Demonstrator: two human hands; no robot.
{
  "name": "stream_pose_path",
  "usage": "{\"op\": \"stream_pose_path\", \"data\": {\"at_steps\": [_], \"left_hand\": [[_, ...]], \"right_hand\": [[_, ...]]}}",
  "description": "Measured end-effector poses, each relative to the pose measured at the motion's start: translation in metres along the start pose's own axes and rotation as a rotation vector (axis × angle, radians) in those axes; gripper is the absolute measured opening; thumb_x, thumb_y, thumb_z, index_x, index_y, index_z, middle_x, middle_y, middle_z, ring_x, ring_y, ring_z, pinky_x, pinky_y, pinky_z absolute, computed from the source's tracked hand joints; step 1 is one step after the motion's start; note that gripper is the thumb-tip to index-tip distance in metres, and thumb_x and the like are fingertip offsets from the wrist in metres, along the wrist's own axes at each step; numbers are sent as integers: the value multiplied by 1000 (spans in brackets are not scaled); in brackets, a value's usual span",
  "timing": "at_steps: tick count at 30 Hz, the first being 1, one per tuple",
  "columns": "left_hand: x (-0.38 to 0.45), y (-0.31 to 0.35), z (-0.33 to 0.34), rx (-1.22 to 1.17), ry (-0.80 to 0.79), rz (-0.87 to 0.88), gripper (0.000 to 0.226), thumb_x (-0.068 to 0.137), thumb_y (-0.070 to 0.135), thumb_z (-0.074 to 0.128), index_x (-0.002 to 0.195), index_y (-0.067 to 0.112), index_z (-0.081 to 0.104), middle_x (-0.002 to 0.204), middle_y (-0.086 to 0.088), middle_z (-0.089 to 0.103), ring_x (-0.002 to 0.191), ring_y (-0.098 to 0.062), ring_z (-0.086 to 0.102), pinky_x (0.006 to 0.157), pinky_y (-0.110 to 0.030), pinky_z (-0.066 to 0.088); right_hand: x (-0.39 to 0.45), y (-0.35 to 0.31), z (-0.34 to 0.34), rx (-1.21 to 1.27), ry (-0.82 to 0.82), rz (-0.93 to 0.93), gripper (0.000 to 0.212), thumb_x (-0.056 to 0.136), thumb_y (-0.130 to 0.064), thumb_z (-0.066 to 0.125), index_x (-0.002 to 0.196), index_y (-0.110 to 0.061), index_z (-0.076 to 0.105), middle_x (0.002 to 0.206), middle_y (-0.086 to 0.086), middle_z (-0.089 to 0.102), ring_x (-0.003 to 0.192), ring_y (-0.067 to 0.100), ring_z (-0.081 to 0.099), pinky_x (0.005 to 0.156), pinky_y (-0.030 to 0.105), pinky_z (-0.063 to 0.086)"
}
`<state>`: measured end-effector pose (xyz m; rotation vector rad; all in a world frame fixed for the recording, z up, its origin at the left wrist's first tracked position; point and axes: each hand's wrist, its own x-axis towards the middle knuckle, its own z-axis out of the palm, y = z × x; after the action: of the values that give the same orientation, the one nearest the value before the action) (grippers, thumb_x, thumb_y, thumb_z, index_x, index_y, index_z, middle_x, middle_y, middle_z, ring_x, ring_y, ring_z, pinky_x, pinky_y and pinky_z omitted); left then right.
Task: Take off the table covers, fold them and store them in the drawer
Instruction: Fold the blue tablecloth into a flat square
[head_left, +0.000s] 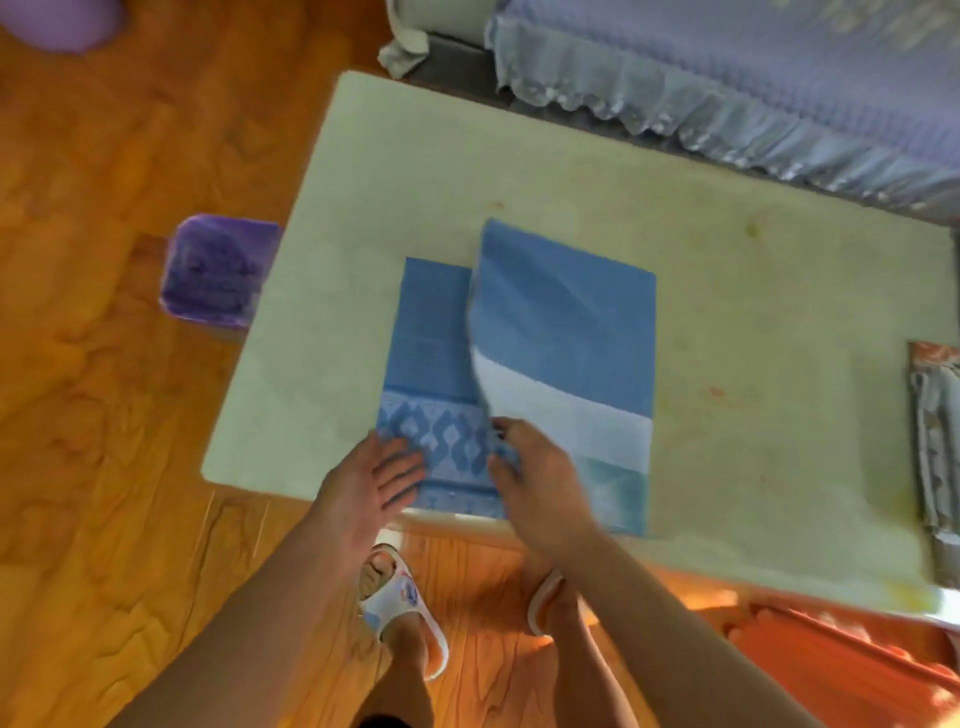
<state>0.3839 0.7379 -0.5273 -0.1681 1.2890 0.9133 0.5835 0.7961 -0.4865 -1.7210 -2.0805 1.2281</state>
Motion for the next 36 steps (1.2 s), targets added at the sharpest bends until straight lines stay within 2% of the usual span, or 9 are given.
{"op": "stream_pose_path", "data": {"at_steps": [6, 10, 13, 15, 19, 21, 25, 28, 36], "left_hand": [[38, -6, -7, 251, 211, -54, 54, 102, 56, 44, 105, 9, 71, 90, -8, 79, 92, -26, 73, 96, -44, 51], [45, 1, 10, 693, 232, 86, 47, 102, 50, 46, 93, 10, 69, 87, -14, 74, 78, -30, 73, 77, -43, 62], [52, -1, 16, 1007, 297, 217, 35, 102, 39, 52, 91, 8, 65, 91, -9, 68, 76, -22, 65, 65, -32, 50], [54, -4, 18, 1090, 345, 281, 19, 101, 27, 54, 102, 10, 64, 101, -8, 66, 90, -26, 63, 71, -30, 43], [40, -3, 29, 1007, 429, 575, 9, 102, 14, 50, 98, 14, 58, 106, -5, 54, 96, -23, 57, 73, -29, 47], [38, -3, 23, 1008, 554, 645, 10, 101, 15, 52, 101, 11, 61, 114, -8, 49, 105, -24, 50, 84, -34, 50], [45, -3, 5, 1174, 647, 357, 25, 101, 25, 54, 118, 10, 64, 134, -13, 42, 123, -33, 37, 99, -49, 44], [49, -7, 3, 1406, 631, 432, 29, 102, 30, 54, 121, 9, 61, 131, -14, 41, 121, -32, 39, 96, -44, 49], [59, -9, 1, 1299, 696, 569, 28, 107, 21, 43, 112, 1, 62, 113, -18, 57, 100, -35, 58, 84, -44, 50]], "right_hand": [[14, -7, 116, -465, 14, -108, 18, 82, -10, 69, 98, -13, 61, 101, 4, 63, 98, 27, 60, 66, 39, 55], [4, 4, 119, -419, -15, -160, 16, 90, -13, 60, 106, -16, 63, 107, 0, 64, 101, 22, 60, 78, 37, 57], [5, 15, 104, -248, -164, -187, 26, 102, -28, 50, 125, -22, 61, 128, -8, 61, 121, 12, 52, 98, 32, 50], [5, 27, 80, -143, -172, -130, 33, 104, -38, 47, 133, -26, 57, 138, -14, 54, 126, 5, 47, 103, 25, 42], [10, 86, 19, -297, 260, 70, 47, 95, -34, 47, 134, -10, 56, 145, 12, 50, 134, 29, 40, 114, 40, 33], [11, 116, -2, -402, 189, 252, 50, 96, -23, 52, 144, -8, 46, 157, 18, 33, 139, 39, 28, 118, 48, 27], [3, 150, -12, -559, -46, 241, 64, 102, -29, 48, 159, -19, 20, 168, 10, 0, 148, 36, 11, 119, 51, 27], [7, 151, -10, -561, -55, 256, 65, 102, -30, 47, 159, -20, 17, 168, 8, -4, 148, 35, 9, 120, 50, 26], [7, 144, -8, -549, -35, 299, 66, 102, -36, 46, 159, -28, 14, 167, 4, -9, 148, 30, 3, 118, 51, 22]]}}
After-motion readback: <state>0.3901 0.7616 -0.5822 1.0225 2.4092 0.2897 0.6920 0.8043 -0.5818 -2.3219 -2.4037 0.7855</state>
